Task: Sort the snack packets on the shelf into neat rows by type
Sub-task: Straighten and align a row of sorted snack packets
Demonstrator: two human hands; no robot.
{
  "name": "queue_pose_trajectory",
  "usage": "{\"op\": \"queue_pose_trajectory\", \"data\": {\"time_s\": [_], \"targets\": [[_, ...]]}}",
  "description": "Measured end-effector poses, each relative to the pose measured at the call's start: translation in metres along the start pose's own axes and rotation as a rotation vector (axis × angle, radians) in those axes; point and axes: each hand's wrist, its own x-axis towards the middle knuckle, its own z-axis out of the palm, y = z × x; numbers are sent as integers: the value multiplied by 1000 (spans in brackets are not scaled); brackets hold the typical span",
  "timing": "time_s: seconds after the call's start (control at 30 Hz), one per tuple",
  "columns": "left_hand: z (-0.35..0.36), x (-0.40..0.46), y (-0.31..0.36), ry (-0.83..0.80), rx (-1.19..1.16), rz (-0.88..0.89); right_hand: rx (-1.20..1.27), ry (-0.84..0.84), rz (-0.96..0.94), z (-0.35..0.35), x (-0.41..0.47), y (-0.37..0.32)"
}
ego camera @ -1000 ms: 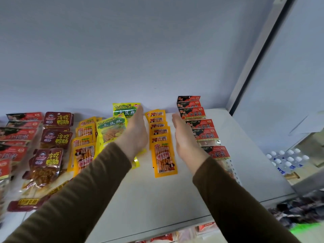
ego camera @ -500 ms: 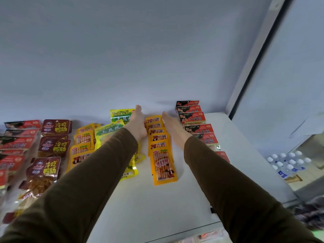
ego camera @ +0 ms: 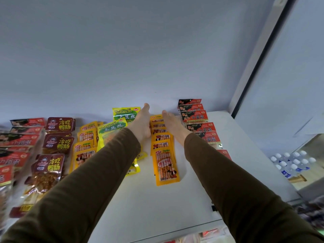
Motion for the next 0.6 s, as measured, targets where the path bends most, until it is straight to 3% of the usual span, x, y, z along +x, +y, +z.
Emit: {"op": "queue_pose_trajectory", "data": {"time_s": [0.2, 0.3, 0.47, 0.6], "targets": [[-3, -3, -2, -7, 33, 138, 402, 30, 185, 6, 17, 17], [-1, -1, -3, -40, 91, 150, 514, 3, 174, 5, 8, 18], [4, 1, -6, -66, 0, 139, 598, -42, 177, 5, 6, 12], [0, -4, -13, 2, 22, 149, 521, -12, 170, -5, -22, -1]]}}
